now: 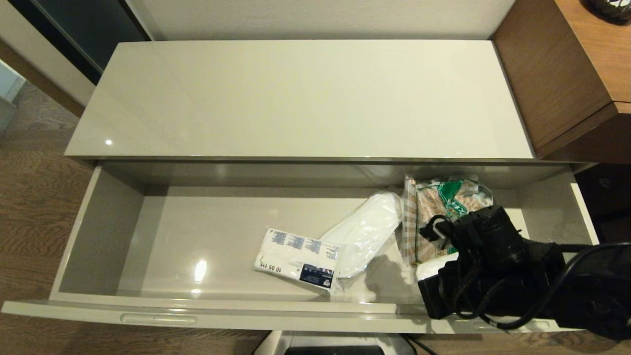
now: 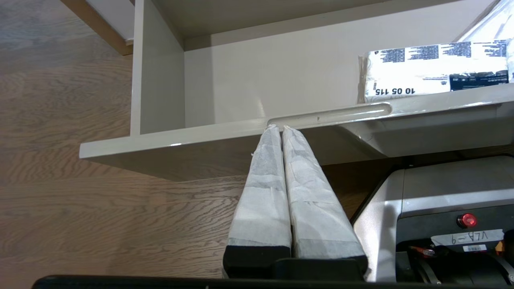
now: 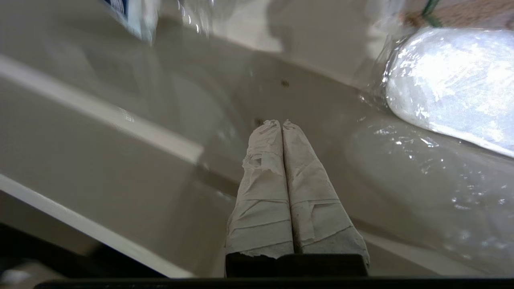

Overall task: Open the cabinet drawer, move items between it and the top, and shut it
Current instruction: Take out the disposable slippers from the drawer

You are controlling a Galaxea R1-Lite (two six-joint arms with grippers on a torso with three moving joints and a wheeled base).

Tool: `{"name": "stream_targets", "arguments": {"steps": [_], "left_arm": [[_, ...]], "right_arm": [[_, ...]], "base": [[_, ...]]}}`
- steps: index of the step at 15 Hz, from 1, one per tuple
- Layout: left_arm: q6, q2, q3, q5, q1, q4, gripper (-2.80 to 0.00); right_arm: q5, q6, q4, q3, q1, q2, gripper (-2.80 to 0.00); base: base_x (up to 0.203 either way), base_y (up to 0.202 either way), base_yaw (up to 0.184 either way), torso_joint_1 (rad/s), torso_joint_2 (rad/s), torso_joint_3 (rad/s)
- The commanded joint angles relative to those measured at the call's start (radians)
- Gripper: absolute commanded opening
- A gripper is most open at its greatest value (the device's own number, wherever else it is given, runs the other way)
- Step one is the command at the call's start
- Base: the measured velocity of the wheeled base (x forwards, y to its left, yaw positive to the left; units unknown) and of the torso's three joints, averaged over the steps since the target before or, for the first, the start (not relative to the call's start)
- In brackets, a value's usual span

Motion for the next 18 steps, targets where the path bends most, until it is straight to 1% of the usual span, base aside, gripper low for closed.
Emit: {"name": "stream_targets", "arguments": {"steps": [1, 3, 5, 6, 7, 9, 10, 11, 13, 15, 17, 18], "left_arm": [[0.001, 0.002, 0.0, 0.0, 0.0, -0.001, -2.8], [0.001, 0.002, 0.0, 0.0, 0.0, -0.001, -2.8], [0.001, 0.002, 0.0, 0.0, 0.0, -0.001, -2.8], [0.001, 0.002, 0.0, 0.0, 0.0, -0.001, -2.8], [0.001, 0.002, 0.0, 0.0, 0.0, -0.001, -2.8], [0.001, 0.002, 0.0, 0.0, 0.0, -0.001, -2.8], [0.001, 0.002, 0.0, 0.0, 0.0, -0.001, -2.8], [0.001, 0.002, 0.0, 0.0, 0.0, -0.001, -2.8], [0.001, 0.002, 0.0, 0.0, 0.0, -0.001, -2.8], [0.001, 0.002, 0.0, 0.0, 0.0, -0.001, -2.8], [0.001, 0.002, 0.0, 0.0, 0.0, -0.001, -2.8], [0.001, 0.002, 0.0, 0.0, 0.0, -0.001, -2.8]], "right_arm": [[0.042, 0.054, 0.057, -0.078, -0.074, 0.003, -2.8], [0.05, 0.107, 0.071, -0.138, -0.119, 0.063, -2.8], [0.037, 0.17, 0.082, -0.18, -0.132, 0.109, -2.8], [0.011, 0.175, 0.082, -0.183, -0.134, 0.121, -2.8], [-0.072, 0.184, 0.082, -0.188, -0.135, 0.148, -2.8], [-0.136, 0.211, 0.086, -0.174, -0.135, 0.159, -2.8], [-0.138, 0.219, 0.092, -0.161, -0.143, 0.148, -2.8], [-0.133, 0.223, 0.096, -0.143, -0.16, 0.123, -2.8], [-0.126, 0.225, 0.099, -0.135, -0.17, 0.115, -2.8], [-0.067, 0.219, 0.105, -0.102, -0.201, 0.044, -2.8], [0.009, 0.208, 0.122, -0.082, -0.255, -0.004, -2.8], [0.009, 0.208, 0.122, -0.082, -0.255, -0.004, -2.8]], "base": [[0.0, 0.0, 0.0, 0.0, 0.0, 0.0], [0.0, 0.0, 0.0, 0.0, 0.0, 0.0], [0.0, 0.0, 0.0, 0.0, 0.0, 0.0], [0.0, 0.0, 0.0, 0.0, 0.0, 0.0], [0.0, 0.0, 0.0, 0.0, 0.0, 0.0], [0.0, 0.0, 0.0, 0.0, 0.0, 0.0], [0.0, 0.0, 0.0, 0.0, 0.0, 0.0], [0.0, 0.0, 0.0, 0.0, 0.0, 0.0], [0.0, 0.0, 0.0, 0.0, 0.0, 0.0], [0.0, 0.0, 0.0, 0.0, 0.0, 0.0], [0.0, 0.0, 0.0, 0.0, 0.0, 0.0], [0.0, 0.0, 0.0, 0.0, 0.0, 0.0]]}}
